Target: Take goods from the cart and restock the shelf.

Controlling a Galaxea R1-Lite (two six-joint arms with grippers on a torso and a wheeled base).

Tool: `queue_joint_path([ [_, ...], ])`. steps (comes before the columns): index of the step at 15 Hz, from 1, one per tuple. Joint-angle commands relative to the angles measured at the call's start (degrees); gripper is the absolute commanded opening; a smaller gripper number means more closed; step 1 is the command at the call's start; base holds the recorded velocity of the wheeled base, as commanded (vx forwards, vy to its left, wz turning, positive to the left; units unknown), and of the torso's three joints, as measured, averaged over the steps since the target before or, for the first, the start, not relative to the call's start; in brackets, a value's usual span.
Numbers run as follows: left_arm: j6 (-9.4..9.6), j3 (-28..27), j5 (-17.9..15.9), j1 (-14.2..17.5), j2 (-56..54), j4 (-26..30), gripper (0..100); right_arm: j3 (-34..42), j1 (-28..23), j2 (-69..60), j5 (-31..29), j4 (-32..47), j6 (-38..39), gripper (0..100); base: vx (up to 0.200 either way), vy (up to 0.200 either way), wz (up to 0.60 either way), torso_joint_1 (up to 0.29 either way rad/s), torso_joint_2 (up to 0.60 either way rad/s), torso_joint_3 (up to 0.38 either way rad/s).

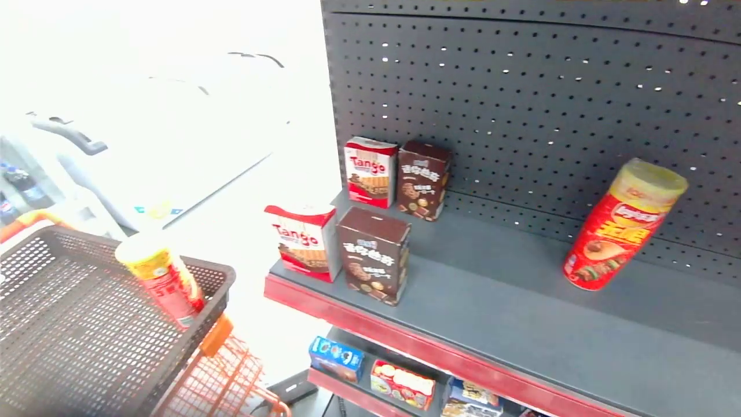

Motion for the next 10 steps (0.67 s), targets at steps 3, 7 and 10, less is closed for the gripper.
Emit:
queue_joint_path([
  [3,-0.01,0.0,0.0,0.02,-0.02,-0.01,100,0.01,0.01,0.0,0.01,0.0,0.04,100,0.0,0.0,0.0,0.0,0.0,0.0],
  [7,0.25,0.0,-0.18,0.02,-0.02,-0.01,100,0.01,0.01,0.0,0.01,0.0,0.04,100,0.0,0.0,0.0,0.0,0.0,0.0],
  [10,0.08,0.0,-0.09,0.02,-0.02,-0.01,100,0.1,0.01,0.0,0.01,0.0,0.04,100,0.0,0.0,0.0,0.0,0.0,0.0],
])
